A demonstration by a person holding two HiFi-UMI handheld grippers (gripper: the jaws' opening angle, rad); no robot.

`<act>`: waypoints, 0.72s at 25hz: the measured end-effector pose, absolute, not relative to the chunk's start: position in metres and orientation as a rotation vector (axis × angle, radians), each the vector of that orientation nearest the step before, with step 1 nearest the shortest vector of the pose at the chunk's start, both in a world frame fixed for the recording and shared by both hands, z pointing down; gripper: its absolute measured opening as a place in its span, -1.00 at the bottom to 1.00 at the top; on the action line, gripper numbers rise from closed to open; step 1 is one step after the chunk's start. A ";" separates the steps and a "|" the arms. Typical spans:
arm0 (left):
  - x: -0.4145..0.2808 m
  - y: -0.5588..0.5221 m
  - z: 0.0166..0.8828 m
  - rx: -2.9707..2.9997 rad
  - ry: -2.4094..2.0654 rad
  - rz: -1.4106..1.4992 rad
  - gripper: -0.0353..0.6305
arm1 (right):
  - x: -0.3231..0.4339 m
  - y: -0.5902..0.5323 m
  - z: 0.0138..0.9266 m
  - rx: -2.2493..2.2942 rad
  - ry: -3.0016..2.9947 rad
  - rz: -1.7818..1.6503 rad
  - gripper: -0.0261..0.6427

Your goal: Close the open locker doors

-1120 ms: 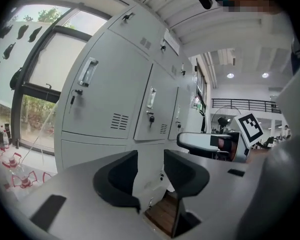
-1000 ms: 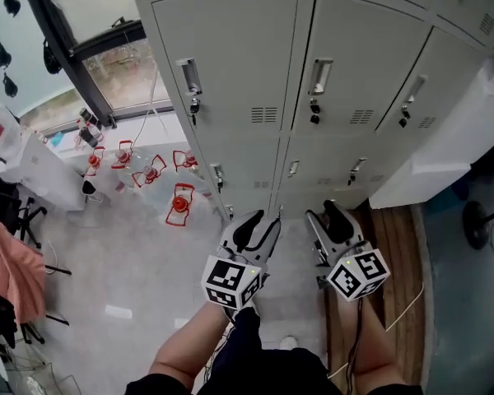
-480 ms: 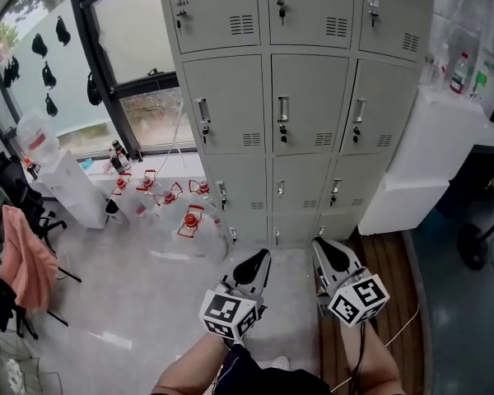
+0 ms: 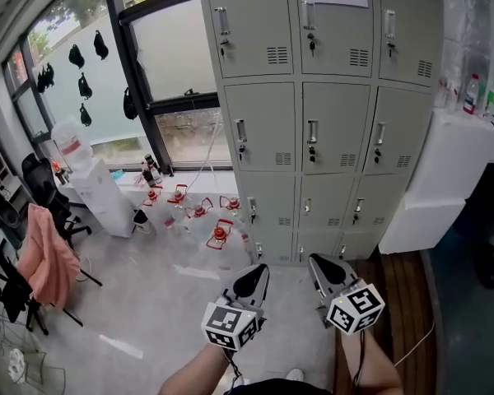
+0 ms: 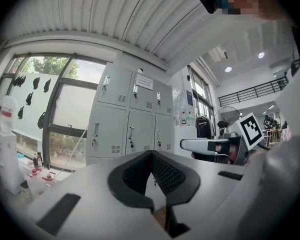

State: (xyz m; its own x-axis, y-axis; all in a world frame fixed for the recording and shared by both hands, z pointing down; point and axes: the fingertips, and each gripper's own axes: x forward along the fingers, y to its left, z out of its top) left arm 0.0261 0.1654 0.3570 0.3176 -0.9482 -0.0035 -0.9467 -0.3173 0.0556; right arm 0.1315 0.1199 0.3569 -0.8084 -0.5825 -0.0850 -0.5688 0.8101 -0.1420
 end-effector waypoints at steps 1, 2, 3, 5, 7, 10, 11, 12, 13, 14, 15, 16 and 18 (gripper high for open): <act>0.017 0.169 0.359 2.506 -1.812 -0.050 -0.85 | 0.123 0.123 0.357 -0.915 2.869 -0.171 -0.91; 0.009 0.172 0.361 2.498 -1.810 -0.048 -0.85 | 0.115 0.126 0.358 -0.917 2.870 -0.176 -0.91; 0.001 0.175 0.362 2.492 -1.805 -0.048 -0.85 | 0.108 0.129 0.358 -0.923 2.871 -0.181 -0.91; -0.013 0.181 0.362 2.490 -1.788 -0.051 -0.85 | 0.093 0.136 0.358 -0.940 2.874 -0.187 -0.91; -0.025 0.186 0.363 2.499 -1.759 -0.051 -0.85 | 0.081 0.143 0.357 -0.962 2.873 -0.188 -0.91; -0.039 0.195 0.361 2.520 -1.718 -0.068 -0.85 | 0.069 0.155 0.356 -1.009 2.863 -0.186 -0.91; -0.044 0.198 0.359 2.528 -1.709 -0.080 -0.85 | 0.065 0.159 0.356 -1.023 2.858 -0.187 -0.91; -0.048 0.200 0.357 2.536 -1.699 -0.091 -0.85 | 0.063 0.162 0.355 -1.036 2.852 -0.190 -0.91; -0.050 0.202 0.355 2.544 -1.689 -0.102 -0.85 | 0.060 0.166 0.355 -1.048 2.848 -0.192 -0.91; -0.053 0.203 0.353 2.552 -1.678 -0.113 -0.85 | 0.059 0.169 0.355 -1.060 2.844 -0.193 -0.91; -0.054 0.206 0.352 2.560 -1.666 -0.121 -0.85 | 0.058 0.173 0.355 -1.074 2.842 -0.193 -0.91; -0.055 0.208 0.352 2.565 -1.653 -0.128 -0.85 | 0.057 0.177 0.355 -1.087 2.840 -0.193 -0.91; -0.055 0.211 0.352 2.574 -1.625 -0.138 -0.85 | 0.058 0.184 0.355 -1.113 2.835 -0.198 -0.91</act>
